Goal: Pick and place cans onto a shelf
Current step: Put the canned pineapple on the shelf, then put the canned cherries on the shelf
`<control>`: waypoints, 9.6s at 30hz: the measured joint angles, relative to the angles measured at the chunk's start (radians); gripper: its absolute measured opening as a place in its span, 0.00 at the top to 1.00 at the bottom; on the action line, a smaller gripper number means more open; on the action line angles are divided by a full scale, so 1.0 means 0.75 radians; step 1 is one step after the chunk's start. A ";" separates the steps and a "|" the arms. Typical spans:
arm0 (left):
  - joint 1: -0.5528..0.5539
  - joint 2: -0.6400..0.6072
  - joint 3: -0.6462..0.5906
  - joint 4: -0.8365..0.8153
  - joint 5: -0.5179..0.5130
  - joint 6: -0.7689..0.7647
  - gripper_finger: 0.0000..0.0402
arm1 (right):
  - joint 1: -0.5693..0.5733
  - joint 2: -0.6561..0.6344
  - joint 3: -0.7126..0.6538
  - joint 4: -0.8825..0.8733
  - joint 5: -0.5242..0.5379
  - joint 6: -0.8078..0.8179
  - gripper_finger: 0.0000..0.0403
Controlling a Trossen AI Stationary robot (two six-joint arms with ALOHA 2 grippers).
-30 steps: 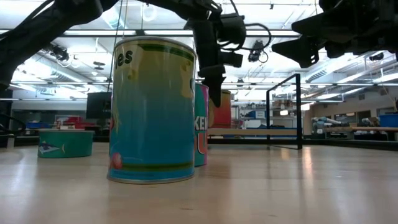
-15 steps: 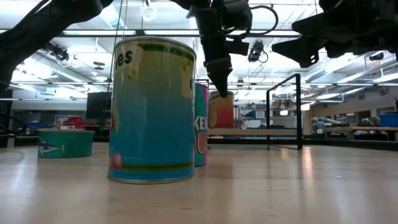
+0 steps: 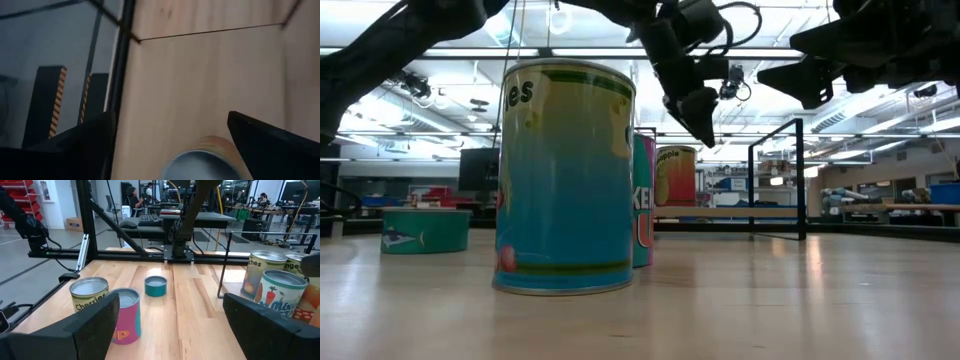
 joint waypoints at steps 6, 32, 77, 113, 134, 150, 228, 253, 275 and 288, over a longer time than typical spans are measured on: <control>0.046 0.018 -0.001 -0.023 -0.036 -0.078 0.03 | 0.000 0.000 0.000 0.000 0.000 -0.002 0.10; 0.039 0.024 0.137 -0.235 -0.017 0.105 0.03 | 0.000 0.000 0.000 -0.001 0.000 -0.005 0.10; -0.304 -0.009 0.140 -0.645 -0.133 -0.099 0.03 | -0.001 -0.001 0.001 -0.012 -0.027 0.006 0.10; -0.876 -0.335 0.086 -0.937 -0.411 -0.723 0.21 | 0.059 0.449 0.731 -0.673 -0.162 -0.017 0.10; -1.061 -0.625 -0.180 -0.817 -0.530 -0.806 0.39 | 0.075 0.463 0.847 -0.627 -0.277 0.145 0.10; -1.188 -1.264 -1.361 0.020 -0.483 -0.802 0.54 | 0.127 0.462 0.847 -0.556 -0.157 0.196 0.10; -1.325 -1.151 -2.390 1.768 -0.375 -1.265 0.26 | 0.211 1.468 2.242 -1.996 0.011 0.041 0.01; -1.327 -1.151 -2.390 1.790 -0.374 -1.264 0.26 | 0.205 1.468 2.242 -2.348 0.270 0.151 0.01; -1.304 -1.151 -2.390 1.787 -0.342 -1.272 0.26 | 0.153 1.541 2.345 -2.086 0.044 0.187 0.01; -1.343 -1.151 -2.390 1.767 -0.313 -1.301 0.26 | 0.108 1.555 2.337 -2.207 0.017 0.253 0.01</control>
